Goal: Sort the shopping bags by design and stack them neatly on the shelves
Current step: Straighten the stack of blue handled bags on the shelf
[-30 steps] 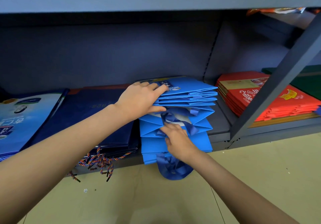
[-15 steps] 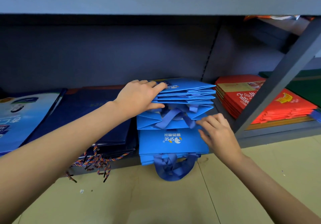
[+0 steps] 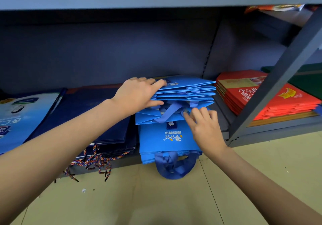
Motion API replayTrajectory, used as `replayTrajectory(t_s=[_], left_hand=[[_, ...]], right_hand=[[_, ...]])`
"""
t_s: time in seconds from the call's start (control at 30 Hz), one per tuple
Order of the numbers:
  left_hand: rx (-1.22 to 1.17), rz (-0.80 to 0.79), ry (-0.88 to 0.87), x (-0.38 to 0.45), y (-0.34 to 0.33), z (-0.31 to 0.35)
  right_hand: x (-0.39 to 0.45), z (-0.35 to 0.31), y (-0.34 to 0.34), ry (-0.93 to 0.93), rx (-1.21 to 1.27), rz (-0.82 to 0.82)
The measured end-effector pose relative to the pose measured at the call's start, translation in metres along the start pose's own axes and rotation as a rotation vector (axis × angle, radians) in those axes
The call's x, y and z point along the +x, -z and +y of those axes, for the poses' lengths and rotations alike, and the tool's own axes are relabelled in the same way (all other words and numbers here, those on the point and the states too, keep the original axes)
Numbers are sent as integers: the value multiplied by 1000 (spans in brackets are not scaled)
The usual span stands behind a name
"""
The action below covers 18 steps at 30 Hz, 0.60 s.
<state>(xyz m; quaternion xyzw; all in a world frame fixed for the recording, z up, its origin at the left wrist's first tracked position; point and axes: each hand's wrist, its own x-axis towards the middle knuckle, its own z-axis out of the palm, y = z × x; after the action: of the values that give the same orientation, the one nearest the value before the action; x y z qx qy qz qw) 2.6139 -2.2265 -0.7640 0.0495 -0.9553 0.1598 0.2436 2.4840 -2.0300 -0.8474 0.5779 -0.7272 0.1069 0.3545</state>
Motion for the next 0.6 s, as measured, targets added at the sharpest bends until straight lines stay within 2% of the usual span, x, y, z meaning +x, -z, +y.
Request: replayTrajectory(t_s=[0.13, 0.23, 0.37, 0.5, 0.6], left_hand=[[-41, -45, 39, 6, 6, -1], [-52, -58, 42, 6, 6, -2], [-32, -93, 68, 8, 6, -1], [-37, -59, 50, 8, 6, 0], [12, -17, 17, 4, 2, 3]], right_hand=[[-1, -9, -1, 0, 60, -7], [-9, -17, 4, -70, 123, -70], [-18, -37, 18, -186, 276, -429], [-8, -41, 23, -159, 457, -742], [-15, -43, 9, -37, 366, -1016]])
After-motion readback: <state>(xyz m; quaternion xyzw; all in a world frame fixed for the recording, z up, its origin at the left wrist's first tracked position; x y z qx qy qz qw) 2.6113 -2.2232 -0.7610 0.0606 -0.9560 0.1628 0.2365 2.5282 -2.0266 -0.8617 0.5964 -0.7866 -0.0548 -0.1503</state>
